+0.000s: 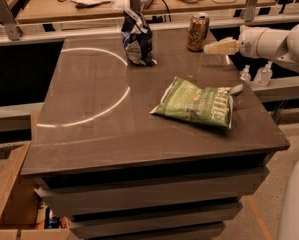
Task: Move orange can near blue chip bag
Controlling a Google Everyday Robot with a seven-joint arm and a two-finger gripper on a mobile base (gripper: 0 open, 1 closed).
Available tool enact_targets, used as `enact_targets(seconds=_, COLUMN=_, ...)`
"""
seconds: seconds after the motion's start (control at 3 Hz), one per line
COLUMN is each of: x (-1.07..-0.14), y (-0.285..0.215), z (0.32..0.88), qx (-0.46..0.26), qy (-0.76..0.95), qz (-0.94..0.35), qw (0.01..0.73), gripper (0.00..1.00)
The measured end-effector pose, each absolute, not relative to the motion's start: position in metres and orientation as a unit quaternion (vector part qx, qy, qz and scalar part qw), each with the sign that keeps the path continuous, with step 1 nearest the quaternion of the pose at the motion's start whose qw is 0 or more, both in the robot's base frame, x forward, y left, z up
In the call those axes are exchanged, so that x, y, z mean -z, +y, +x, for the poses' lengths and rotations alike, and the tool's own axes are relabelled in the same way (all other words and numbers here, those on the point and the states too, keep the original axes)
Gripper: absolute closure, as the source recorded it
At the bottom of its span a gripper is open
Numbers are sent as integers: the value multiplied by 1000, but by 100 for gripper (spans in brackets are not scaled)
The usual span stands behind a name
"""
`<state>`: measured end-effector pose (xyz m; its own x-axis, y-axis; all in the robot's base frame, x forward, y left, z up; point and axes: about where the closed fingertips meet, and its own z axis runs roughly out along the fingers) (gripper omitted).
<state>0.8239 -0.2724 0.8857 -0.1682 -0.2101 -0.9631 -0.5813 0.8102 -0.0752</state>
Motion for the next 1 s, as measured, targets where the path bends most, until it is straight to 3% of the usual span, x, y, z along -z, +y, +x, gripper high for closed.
enact_targets(seconds=1.0, x=-879, y=-227, z=855, qx=-183, qy=738, qz=-286, qw=583, gripper=0)
